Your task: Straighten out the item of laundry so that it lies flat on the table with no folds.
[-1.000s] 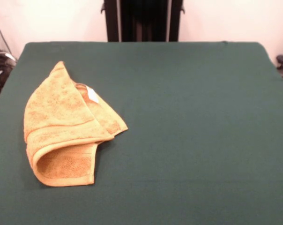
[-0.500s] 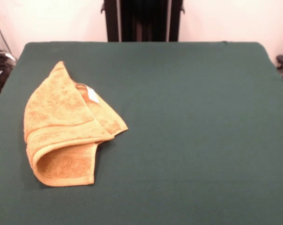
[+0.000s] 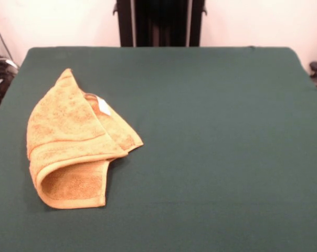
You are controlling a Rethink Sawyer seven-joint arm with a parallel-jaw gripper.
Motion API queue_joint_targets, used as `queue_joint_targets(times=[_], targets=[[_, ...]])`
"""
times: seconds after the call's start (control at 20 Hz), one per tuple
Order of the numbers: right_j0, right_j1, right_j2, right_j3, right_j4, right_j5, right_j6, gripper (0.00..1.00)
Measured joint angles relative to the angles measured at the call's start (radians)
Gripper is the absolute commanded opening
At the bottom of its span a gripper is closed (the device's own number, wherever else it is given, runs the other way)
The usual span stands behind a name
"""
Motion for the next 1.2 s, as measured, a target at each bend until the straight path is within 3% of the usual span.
queue_joint_targets(times=[0.4,0.95,1.15,1.2], targets=[[-0.119,0.028,0.277,0.001,-0.183,-0.017,0.001,1.00],[-0.246,0.112,0.547,0.003,-0.370,-0.029,0.003,1.00],[-0.279,0.136,0.666,0.003,-0.474,-0.029,0.003,1.00],[-0.298,0.149,0.748,0.002,-0.553,-0.029,0.003,1.00]])
